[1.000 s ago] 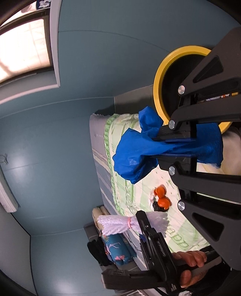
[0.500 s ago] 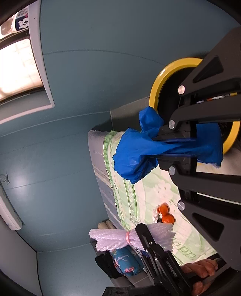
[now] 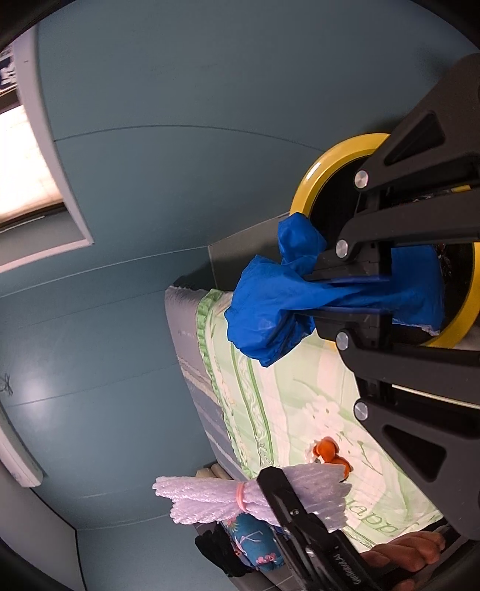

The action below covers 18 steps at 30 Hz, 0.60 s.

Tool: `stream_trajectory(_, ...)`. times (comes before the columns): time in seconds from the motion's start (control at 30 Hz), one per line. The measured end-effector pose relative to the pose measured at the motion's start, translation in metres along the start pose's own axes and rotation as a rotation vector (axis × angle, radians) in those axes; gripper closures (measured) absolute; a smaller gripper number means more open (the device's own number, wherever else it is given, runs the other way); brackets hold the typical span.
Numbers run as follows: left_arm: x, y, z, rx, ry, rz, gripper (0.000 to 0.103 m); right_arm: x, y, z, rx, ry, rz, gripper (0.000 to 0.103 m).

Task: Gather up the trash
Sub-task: 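Lift and carry the foam net and blue plastic over the yellow bin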

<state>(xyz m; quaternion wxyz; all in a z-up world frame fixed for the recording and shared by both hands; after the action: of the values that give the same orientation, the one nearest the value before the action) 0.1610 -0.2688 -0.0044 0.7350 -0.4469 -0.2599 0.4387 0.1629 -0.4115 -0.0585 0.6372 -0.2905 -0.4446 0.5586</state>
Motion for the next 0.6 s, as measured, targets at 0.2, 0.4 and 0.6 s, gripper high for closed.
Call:
stream_trajectory(0.2, -0.003, 0.007, -0.018, 0.035, 0.016, 0.011, 0.078, -0.013, 0.004, -0.013, 0.03, 0.022, -0.037, 0.095)
stream_trajectory(0.4, -0.007, 0.01, -0.033, 0.068, 0.015, 0.027, 0.077, -0.018, 0.008, -0.018, 0.041, 0.043, -0.049, 0.095)
stream_trajectory(0.6, -0.016, 0.017, -0.05, 0.097, 0.029, 0.015, 0.075, -0.017, 0.003, -0.031, 0.058, 0.061, -0.071, 0.094)
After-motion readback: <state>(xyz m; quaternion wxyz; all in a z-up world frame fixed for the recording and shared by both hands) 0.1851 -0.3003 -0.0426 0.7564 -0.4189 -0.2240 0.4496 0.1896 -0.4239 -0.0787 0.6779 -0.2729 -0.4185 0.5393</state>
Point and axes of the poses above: each gripper's, at about its wrist camera, not at the fingertips, and z roughly against the way its jaws point, x to its left, y to its underside, the point moved 4 cm from there along -z, roughly the way its jaws point, and after that the axes turned 2 degrees about -y, right-handed, at the moved point
